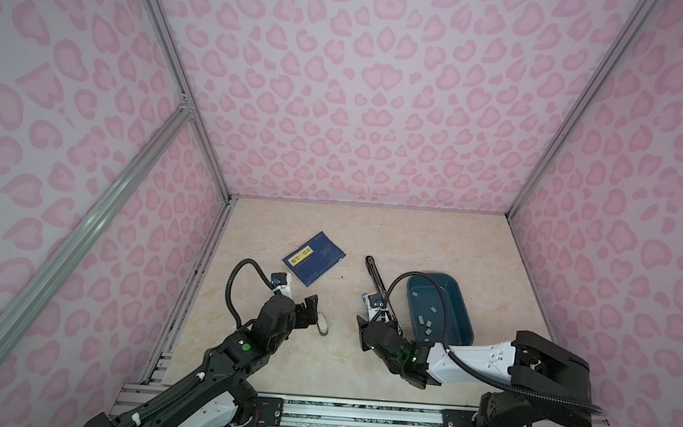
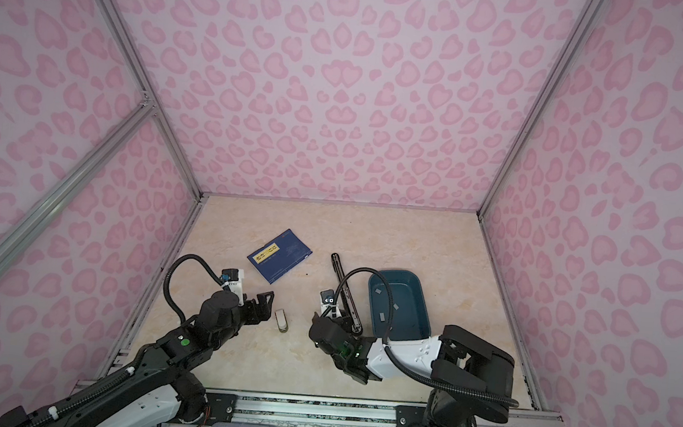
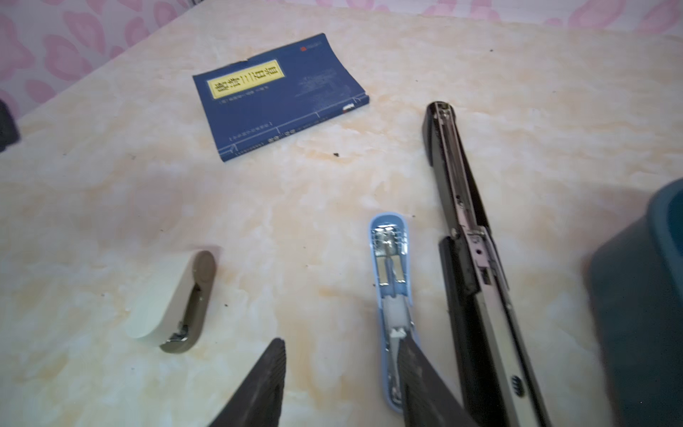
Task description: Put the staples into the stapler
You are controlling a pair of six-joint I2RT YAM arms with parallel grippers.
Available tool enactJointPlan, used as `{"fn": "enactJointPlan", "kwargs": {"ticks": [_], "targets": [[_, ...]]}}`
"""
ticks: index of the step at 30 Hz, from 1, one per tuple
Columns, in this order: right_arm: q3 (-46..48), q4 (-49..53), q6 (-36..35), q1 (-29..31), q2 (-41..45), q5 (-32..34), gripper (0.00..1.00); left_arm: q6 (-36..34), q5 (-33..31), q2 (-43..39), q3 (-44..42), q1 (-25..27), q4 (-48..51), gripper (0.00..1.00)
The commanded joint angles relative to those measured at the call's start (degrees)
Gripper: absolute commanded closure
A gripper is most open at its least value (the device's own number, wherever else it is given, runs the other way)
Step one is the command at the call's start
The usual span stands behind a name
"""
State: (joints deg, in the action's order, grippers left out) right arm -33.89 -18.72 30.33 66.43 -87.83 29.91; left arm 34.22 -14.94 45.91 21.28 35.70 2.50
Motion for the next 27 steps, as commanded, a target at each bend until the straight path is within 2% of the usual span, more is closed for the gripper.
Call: {"fn": "enactJointPlan", "kwargs": {"ticks": [1,9,17,27], "targets": [[1.67,0.96,-1.33,-0.60,0.16,-0.33,0.52,-1.25,5.70,3.98,2.31,-0.06,-5.00,0.09],[0.79,0.51,-3.44,-1.78,-4.77,-1.49,0.53,-1.70,9.79,15.65,7.09,0.80,-7.00,0.09],[-1.51,-0.97,-4.36,-3.84,-12.20,-3.24,0.54,-1.74,10.19,20.01,8.76,1.21,-7.08,0.08],[-1.71,-3.23,-5.19,-2.76,-13.56,-5.75,0.69,-1.02,9.74,22.26,8.98,1.30,-8.09,0.08]]}}
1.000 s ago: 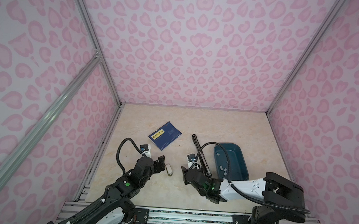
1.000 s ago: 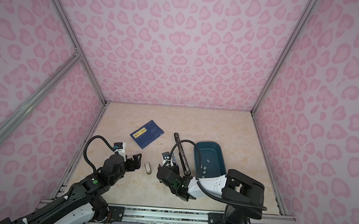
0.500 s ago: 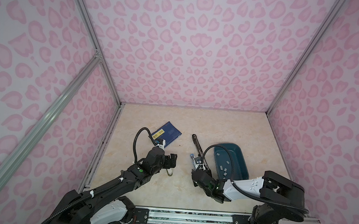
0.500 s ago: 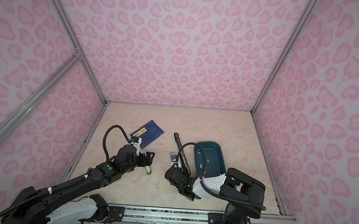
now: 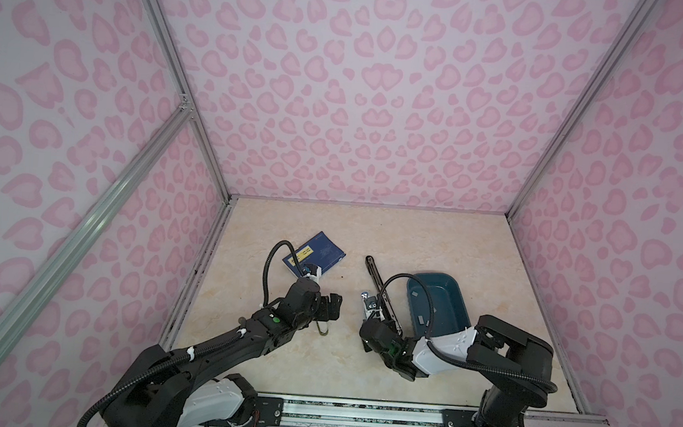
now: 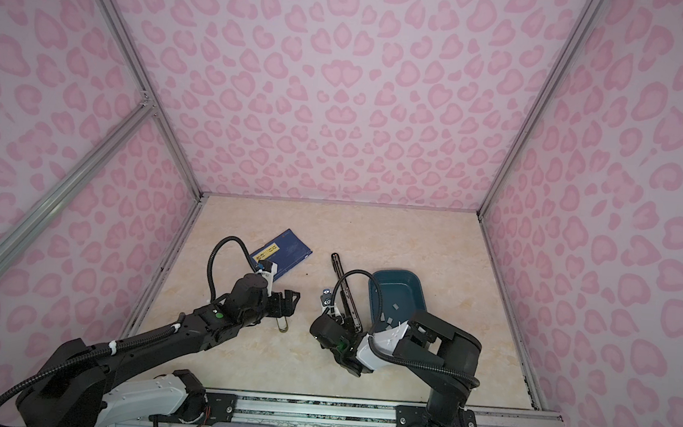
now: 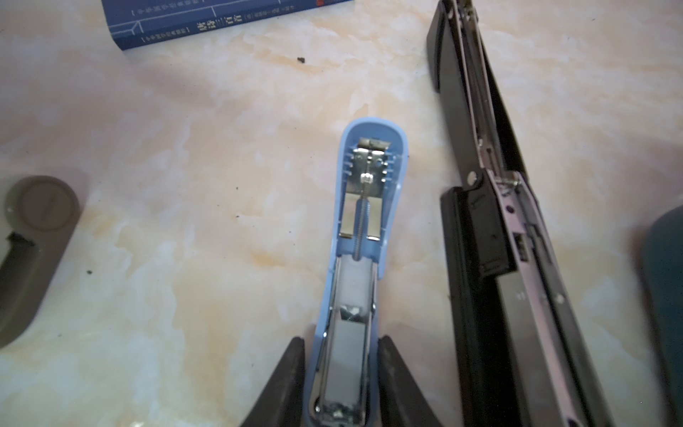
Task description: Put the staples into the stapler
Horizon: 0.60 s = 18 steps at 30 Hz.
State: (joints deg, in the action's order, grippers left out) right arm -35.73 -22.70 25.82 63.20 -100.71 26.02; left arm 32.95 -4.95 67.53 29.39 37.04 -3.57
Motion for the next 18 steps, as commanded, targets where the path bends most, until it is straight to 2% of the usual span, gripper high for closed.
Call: {"fn": "enactJointPlan", "kwargs": {"ticks": [1,11,18], "targets": [[0.03,0.57,-0.79,0.65,-0.87,-1.94,0.71,0.36,-0.17,1.05,0.94,-0.03,-2.18,0.08],[1.00,-5.06,-1.17,1.84,-1.91,-5.42,0.78,1.76,3.01,5.85,1.70,-0.03,-5.74,0.08],[2.13,-8.85,-0.51,1.88,-2.50,-6.78,0.79,3.48,6.93,14.05,4.61,-0.06,-10.90,0.12]]}}
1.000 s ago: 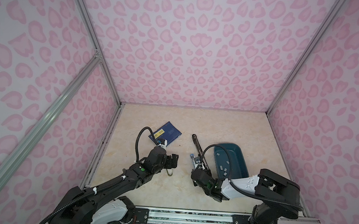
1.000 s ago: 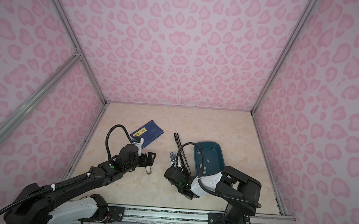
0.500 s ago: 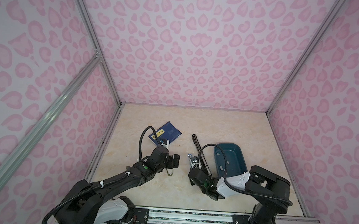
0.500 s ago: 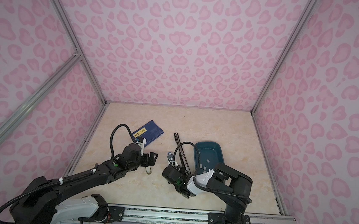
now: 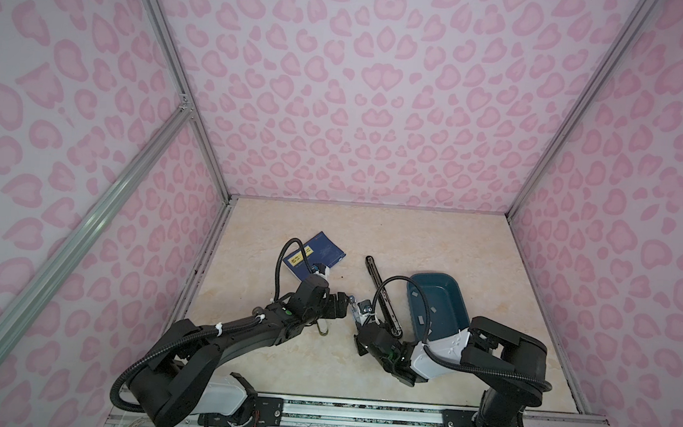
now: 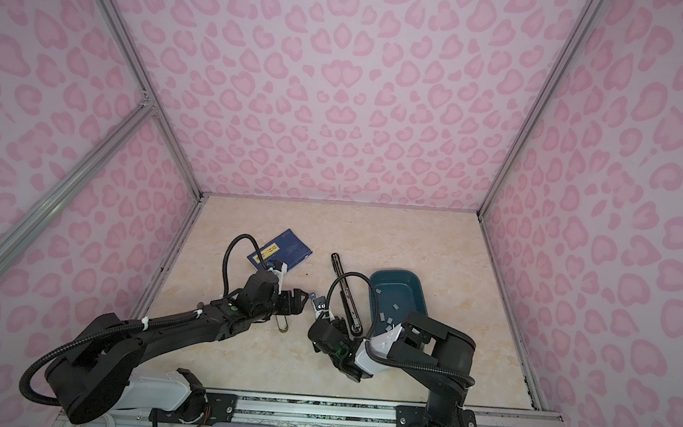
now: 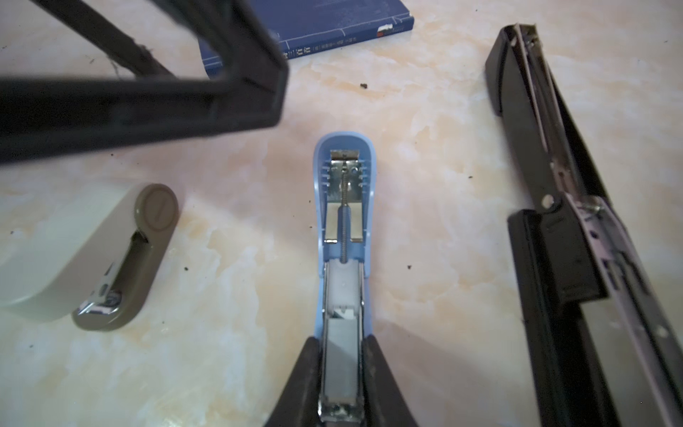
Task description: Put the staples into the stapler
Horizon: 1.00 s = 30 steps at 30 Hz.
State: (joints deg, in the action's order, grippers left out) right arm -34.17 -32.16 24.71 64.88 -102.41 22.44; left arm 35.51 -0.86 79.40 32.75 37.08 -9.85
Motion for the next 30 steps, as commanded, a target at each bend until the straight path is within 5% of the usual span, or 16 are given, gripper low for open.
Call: {"fn": "enactJointPlan", "kwargs": {"ticks": [1,10,23,30], "targets": [[0.73,0.28,0.58,0.24,-0.80,-3.24,0.79,1.09,3.96,3.38,1.69,-0.08,-5.61,0.13],[2.22,-2.25,0.17,0.17,-0.04,-3.28,0.87,1.76,8.67,9.90,3.24,-0.10,-11.41,0.18],[3.84,-6.06,0.58,-0.23,-0.28,-3.71,0.91,0.80,15.60,12.00,1.79,-0.08,-19.54,0.59],[4.84,-7.76,0.62,-0.83,-0.08,-3.87,0.92,0.02,18.26,10.23,-2.24,0.43,-23.98,0.67]]}}
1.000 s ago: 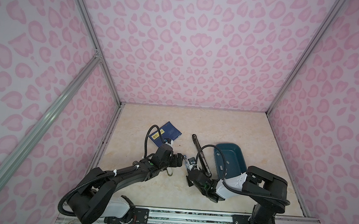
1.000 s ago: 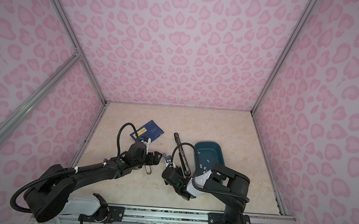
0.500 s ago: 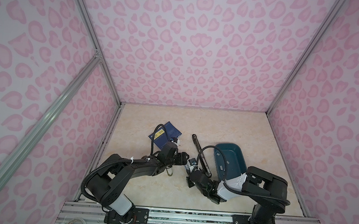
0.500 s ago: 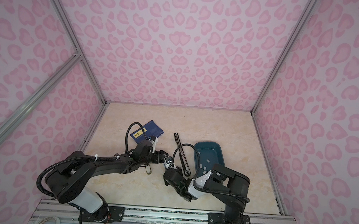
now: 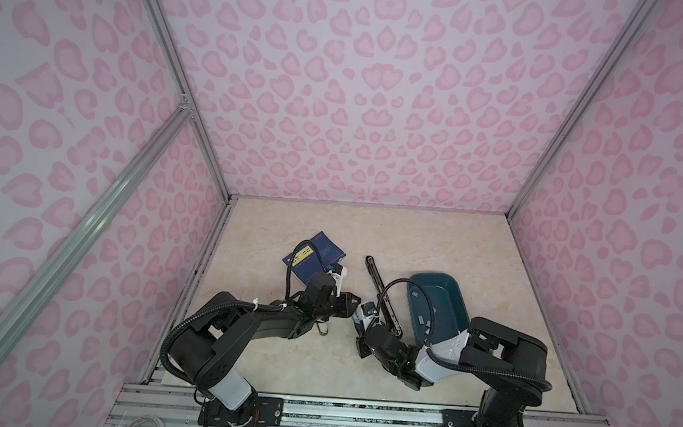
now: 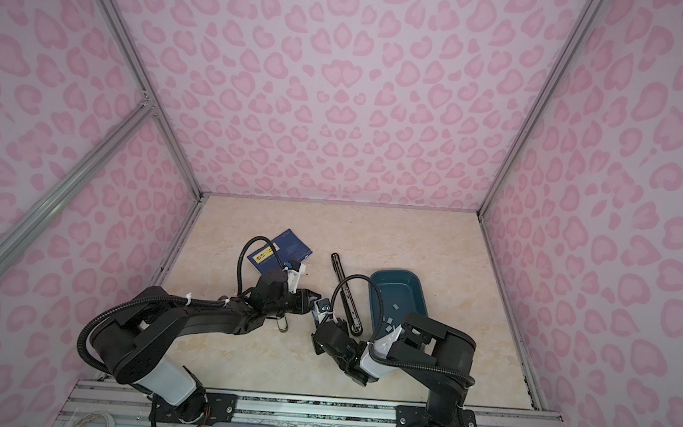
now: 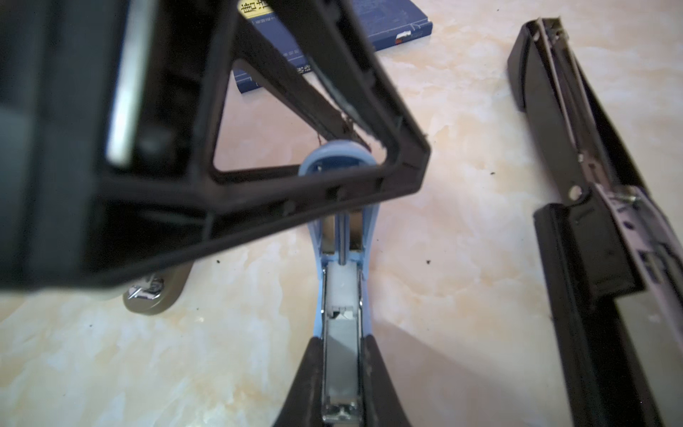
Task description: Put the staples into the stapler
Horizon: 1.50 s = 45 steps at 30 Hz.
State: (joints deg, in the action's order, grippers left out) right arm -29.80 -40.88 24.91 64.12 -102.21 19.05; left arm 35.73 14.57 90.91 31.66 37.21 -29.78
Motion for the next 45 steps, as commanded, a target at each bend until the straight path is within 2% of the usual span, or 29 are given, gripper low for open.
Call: {"fn": "enactJointPlan", "kwargs": {"ticks": [1,10,14,16,20,24,29,34,38,45], "targets": [[0.59,0.77,0.39,-0.06,-0.31,-0.50,0.93,-0.43,2.84,-1.87,-1.81,0.43,-4.52,0.68],[0.99,-0.07,0.16,-0.40,-0.46,-0.41,0.93,-3.53,5.13,-6.32,-5.56,2.47,-6.34,0.65],[0.95,-0.37,0.26,-0.48,-0.62,-0.59,0.93,-4.05,6.46,-5.87,-5.75,2.86,-7.10,0.49],[1.06,-0.55,0.32,-0.45,-0.53,-0.58,0.93,-3.87,6.32,-5.20,-5.84,2.95,-7.49,0.46],[1.49,-0.77,0.19,-0.46,-0.27,-0.64,0.93,-3.23,3.59,-4.36,-6.30,2.95,-7.47,0.47],[2.67,-1.46,-0.13,-0.42,0.87,-0.69,0.77,-3.25,-1.34,-4.96,-6.48,2.93,-5.33,0.51],[4.94,-1.57,-0.54,-0.48,4.47,-0.33,0.63,-4.84,-5.30,-5.66,-6.75,2.91,-3.21,0.52],[6.66,0.19,-1.39,0.43,9.02,0.84,0.54,-6.15,-6.40,-5.18,-6.43,3.04,-2.35,0.52],[7.17,1.74,-2.00,0.88,12.60,1.69,0.53,-6.67,-6.46,-4.53,-6.20,3.07,-2.43,0.53],[6.36,4.47,-3.37,0.98,16.97,1.51,0.63,-7.07,-6.13,-3.73,-6.13,3.42,-2.91,0.53]]}}
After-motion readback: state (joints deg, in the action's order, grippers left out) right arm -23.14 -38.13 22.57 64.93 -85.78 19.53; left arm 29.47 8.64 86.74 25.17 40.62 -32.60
